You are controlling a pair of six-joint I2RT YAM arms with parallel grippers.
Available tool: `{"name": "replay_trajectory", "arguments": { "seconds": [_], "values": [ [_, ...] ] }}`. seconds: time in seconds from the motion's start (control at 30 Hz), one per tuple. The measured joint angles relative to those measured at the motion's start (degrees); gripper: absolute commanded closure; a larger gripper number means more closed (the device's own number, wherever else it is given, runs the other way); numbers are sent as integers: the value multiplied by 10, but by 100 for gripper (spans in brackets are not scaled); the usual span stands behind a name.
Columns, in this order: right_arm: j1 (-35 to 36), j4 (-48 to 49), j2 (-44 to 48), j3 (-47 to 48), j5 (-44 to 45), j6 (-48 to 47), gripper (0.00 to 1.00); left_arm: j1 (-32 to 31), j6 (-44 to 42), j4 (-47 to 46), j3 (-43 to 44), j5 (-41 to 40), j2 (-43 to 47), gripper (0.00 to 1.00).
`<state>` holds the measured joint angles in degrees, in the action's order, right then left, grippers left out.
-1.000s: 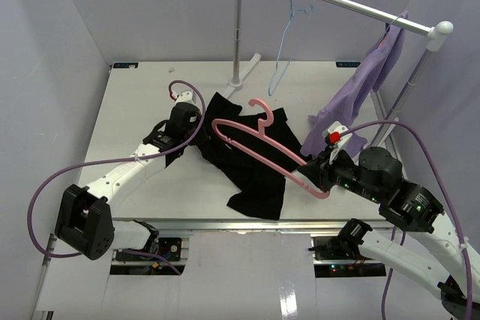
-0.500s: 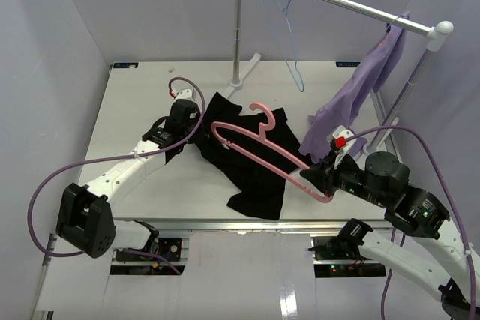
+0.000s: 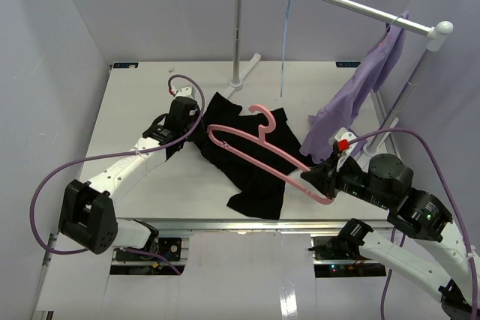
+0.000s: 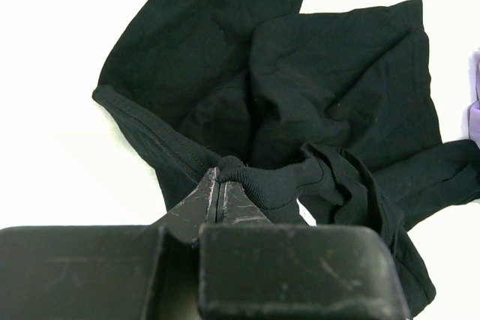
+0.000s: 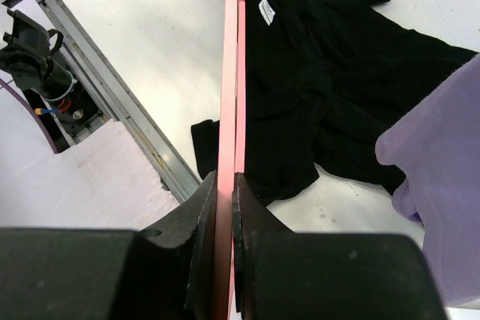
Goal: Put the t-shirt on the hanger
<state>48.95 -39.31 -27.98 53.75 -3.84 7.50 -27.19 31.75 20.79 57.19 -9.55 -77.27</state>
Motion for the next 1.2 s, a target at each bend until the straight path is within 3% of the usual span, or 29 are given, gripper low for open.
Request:
{"name": "replay_trajectory", "arguments": {
  "seconds": [0.47, 0.97, 1.2],
  "values": [
    [0, 25, -43, -37, 6, -1, 92, 1, 2, 1, 0, 33, 31, 100],
    [5, 149, -180, -40, 39, -13, 92, 1, 19, 1, 11, 110, 63, 100],
    [10, 228, -176, -40, 60, -25, 92, 1, 20, -3, 71, 150, 83, 100]
  ]
}}
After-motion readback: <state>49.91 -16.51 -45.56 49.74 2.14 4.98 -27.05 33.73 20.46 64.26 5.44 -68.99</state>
